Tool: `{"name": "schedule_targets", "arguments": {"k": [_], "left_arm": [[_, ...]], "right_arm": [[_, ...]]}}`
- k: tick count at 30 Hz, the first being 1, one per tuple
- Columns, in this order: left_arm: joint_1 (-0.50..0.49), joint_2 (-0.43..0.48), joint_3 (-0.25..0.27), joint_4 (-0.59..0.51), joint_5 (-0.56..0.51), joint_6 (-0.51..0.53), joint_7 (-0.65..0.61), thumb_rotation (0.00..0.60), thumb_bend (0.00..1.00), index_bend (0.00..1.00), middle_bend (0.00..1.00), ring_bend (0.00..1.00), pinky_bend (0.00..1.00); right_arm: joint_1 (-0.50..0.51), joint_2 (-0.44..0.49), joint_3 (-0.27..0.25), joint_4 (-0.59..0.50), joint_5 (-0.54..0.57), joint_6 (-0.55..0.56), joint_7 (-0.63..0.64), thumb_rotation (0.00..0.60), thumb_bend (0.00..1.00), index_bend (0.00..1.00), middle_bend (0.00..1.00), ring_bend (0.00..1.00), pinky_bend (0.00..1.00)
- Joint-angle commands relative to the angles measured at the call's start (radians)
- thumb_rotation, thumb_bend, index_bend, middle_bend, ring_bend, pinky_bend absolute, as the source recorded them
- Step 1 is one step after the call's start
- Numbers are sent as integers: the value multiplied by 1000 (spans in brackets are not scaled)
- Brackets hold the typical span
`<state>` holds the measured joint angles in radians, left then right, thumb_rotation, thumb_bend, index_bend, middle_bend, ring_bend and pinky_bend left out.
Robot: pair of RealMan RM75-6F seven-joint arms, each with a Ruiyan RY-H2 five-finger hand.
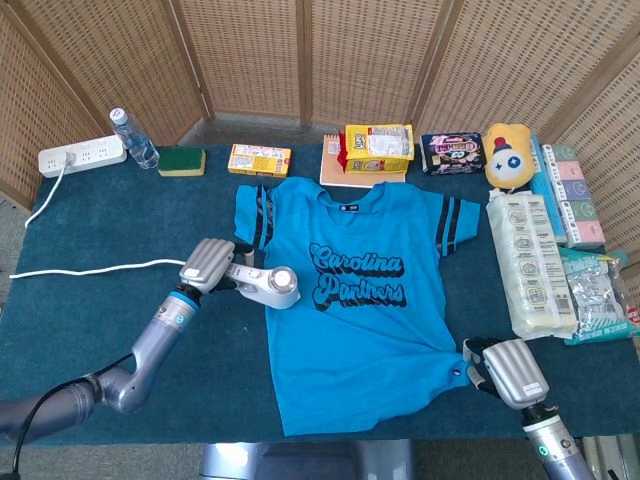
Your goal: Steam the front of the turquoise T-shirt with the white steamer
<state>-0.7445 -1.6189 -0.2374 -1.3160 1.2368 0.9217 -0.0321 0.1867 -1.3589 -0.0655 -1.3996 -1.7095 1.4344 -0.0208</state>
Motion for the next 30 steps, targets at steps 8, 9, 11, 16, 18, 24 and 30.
{"name": "schedule_targets", "arguments": {"k": [8, 9, 11, 16, 18, 24, 30], "left_arm": [[-58, -159, -7, 90, -31, 10, 87, 600, 433, 590, 698, 647, 728], [-62, -169, -6, 97, -31, 10, 91, 600, 433, 590, 698, 647, 728], [-71, -191, -5, 109, -30, 9, 99, 600, 433, 590, 698, 647, 728], [-91, -233, 0, 120, -14, 9, 118, 600, 432, 590, 698, 647, 728], [-95, -244, 0, 121, -11, 11, 121, 600, 433, 590, 698, 647, 728], [-113, -280, 7, 114, -2, 1, 134, 600, 431, 590, 698, 647, 728], [-124, -314, 11, 120, 5, -3, 137, 600, 431, 590, 698, 647, 728]], "right_arm": [[1, 2, -1, 3, -6, 3, 9, 600, 615, 643, 612, 693, 869], [1, 2, -1, 2, -6, 3, 9, 600, 615, 643, 612, 693, 868], [1, 2, -1, 2, -6, 4, 11, 600, 615, 644, 612, 694, 868], [1, 2, 0, 5, -5, 4, 14, 600, 615, 645, 613, 696, 870], [1, 1, 0, 6, -5, 4, 16, 600, 615, 646, 613, 697, 870], [0, 2, 0, 8, -5, 7, 19, 600, 615, 646, 613, 697, 870], [-1, 2, 0, 10, -4, 7, 21, 600, 615, 646, 613, 697, 870]]}}
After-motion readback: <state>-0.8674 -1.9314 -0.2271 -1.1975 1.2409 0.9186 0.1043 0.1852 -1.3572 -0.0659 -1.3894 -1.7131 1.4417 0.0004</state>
